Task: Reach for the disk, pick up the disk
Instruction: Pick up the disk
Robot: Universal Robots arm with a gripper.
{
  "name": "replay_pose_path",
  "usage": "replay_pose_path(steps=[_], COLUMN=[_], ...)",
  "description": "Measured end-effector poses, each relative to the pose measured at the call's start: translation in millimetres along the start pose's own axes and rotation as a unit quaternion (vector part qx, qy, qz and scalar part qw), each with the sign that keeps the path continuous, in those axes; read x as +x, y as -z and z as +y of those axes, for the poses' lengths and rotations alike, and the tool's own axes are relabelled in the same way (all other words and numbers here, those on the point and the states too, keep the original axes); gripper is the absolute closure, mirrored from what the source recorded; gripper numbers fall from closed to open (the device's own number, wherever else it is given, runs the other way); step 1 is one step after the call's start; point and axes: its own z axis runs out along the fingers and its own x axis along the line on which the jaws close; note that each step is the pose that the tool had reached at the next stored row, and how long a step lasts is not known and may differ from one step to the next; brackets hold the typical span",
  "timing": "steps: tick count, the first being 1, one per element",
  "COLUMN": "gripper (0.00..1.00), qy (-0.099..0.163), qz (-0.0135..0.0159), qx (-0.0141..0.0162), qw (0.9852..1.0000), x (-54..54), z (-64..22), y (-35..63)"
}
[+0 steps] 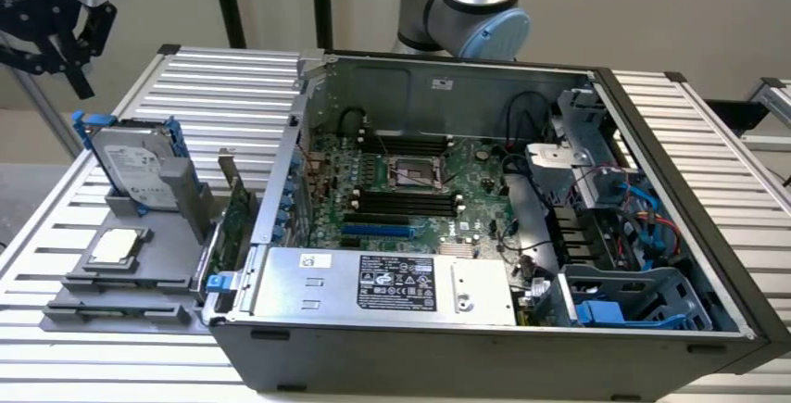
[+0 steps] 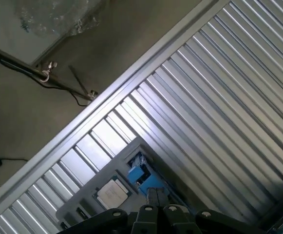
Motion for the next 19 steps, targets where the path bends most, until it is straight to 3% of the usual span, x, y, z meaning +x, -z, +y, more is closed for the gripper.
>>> replay_pose_path(steps=[5, 9, 13, 19], gripper=[0.89, 0.89, 0.89, 0.89], qy=[0.038, 0.071, 0.103, 0.15], qz=[0.0015, 0.0028, 0.004, 0.0056], qx=[-0.0002, -0.0003, -0.0004, -0.0003], qw=[0.9993, 0.9974, 0.9946, 0.9887], x=[0.0, -0.1, -0.1, -0.1], z=[-0.1, 0.0, -0.1, -0.1], y=[0.0, 0.0, 0.0, 0.0])
